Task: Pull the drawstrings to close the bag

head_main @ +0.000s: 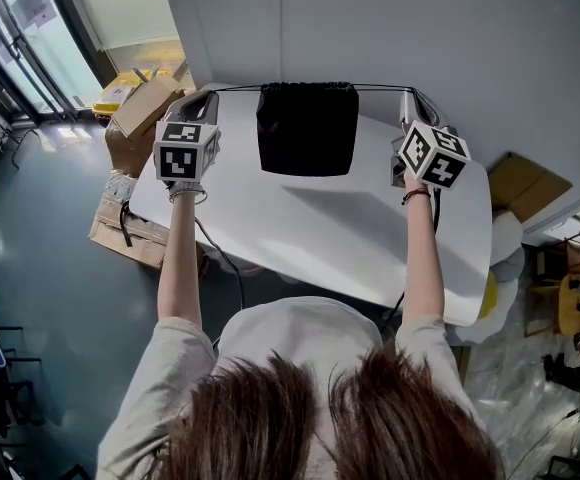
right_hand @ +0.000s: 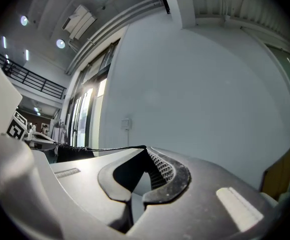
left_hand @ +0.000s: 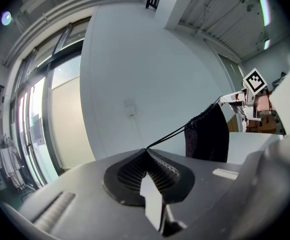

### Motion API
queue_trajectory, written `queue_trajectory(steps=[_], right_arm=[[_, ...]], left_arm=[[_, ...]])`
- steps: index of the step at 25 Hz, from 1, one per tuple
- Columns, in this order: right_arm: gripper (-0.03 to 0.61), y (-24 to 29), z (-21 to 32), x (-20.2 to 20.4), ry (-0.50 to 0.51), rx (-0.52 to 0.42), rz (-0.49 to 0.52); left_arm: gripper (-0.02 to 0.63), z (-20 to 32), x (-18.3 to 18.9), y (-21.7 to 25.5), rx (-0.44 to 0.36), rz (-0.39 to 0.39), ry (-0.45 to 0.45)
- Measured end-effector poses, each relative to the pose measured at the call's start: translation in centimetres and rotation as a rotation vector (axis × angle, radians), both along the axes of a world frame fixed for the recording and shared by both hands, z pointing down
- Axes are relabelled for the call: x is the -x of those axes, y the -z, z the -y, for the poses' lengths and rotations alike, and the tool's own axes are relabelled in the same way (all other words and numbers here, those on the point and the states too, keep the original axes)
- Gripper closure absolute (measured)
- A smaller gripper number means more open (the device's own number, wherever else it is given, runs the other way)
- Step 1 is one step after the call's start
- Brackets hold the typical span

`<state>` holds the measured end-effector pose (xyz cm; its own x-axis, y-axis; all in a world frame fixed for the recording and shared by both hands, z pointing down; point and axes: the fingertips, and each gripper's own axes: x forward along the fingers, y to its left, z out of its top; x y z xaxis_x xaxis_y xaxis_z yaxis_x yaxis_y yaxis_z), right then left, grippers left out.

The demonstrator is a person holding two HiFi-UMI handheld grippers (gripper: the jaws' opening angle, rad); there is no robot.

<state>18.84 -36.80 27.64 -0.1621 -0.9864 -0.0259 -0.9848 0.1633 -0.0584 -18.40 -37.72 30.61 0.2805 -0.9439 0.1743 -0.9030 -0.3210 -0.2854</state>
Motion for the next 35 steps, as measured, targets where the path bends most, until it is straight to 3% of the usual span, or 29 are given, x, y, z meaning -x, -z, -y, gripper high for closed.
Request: queue_trajectory(steps=[16,35], right_arm=[[0.565,0.0,-0.8,-1.3,-0.020,-0.027,0.121],[0.565,0.5,-0.6,-2.2,-0.058,-0.047,0.197]], left_arm=[[0.612,-0.6,0.0,-0.2,-0.021,-0.033,0.020],[0.612,-0.1,0.9,0.0,-0.028,-0.079,0.030]])
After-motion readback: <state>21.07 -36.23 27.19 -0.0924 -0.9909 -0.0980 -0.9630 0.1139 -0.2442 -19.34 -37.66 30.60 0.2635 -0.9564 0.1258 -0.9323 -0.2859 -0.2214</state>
